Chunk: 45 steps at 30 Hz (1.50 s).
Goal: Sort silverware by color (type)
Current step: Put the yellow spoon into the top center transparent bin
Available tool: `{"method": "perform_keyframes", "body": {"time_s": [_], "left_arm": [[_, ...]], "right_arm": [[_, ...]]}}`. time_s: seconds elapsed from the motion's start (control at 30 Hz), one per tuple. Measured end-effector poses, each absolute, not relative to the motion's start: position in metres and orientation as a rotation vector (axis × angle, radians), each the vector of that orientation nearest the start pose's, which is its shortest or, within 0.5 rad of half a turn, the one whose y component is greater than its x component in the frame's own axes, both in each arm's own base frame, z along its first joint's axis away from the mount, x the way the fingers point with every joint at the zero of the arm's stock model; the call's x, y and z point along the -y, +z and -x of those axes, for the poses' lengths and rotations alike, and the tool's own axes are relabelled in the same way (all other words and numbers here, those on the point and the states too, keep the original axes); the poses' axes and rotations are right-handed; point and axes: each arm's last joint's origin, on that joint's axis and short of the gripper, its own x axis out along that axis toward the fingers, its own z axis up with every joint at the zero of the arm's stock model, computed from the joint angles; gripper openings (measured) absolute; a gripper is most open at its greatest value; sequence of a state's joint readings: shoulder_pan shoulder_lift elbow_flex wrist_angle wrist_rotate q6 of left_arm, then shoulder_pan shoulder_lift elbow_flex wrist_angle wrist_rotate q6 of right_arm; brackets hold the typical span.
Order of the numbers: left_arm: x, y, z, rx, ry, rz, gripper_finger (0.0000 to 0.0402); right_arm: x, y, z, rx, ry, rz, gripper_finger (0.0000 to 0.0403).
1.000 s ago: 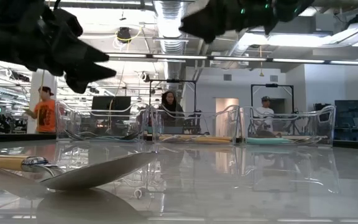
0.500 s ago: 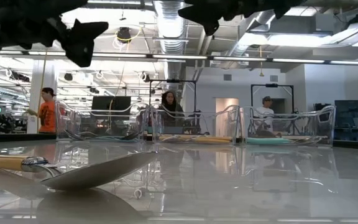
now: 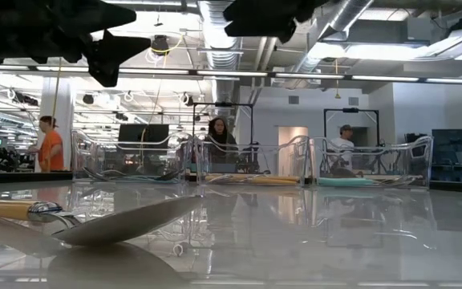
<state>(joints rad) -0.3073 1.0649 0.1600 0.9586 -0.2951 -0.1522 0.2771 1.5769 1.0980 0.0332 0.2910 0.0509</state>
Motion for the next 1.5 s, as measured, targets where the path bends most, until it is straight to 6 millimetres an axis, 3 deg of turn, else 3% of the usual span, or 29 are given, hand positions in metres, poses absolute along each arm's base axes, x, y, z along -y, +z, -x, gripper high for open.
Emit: {"method": "perform_keyframes", "body": {"time_s": [0.47,0.87,1.17,1.5], "left_arm": [[0.048,0.183,-0.180,0.046,-0.015,0.165,0.0218],[0.047,0.184,-0.180,0.048,0.019,0.147,0.0218],[0.047,0.183,-0.180,0.045,0.019,0.154,0.0218],[0.047,0.183,-0.180,0.042,0.018,0.154,0.0218]], "right_arm": [[-0.123,0.260,-0.324,-0.591,-0.020,-0.153,0.0211],[-0.139,0.258,-0.315,-0.566,-0.105,-0.127,0.0211],[-0.146,0.235,-0.332,-0.560,-0.135,-0.115,0.0211],[-0.149,0.232,-0.336,-0.538,-0.105,-0.136,0.0211]]}}
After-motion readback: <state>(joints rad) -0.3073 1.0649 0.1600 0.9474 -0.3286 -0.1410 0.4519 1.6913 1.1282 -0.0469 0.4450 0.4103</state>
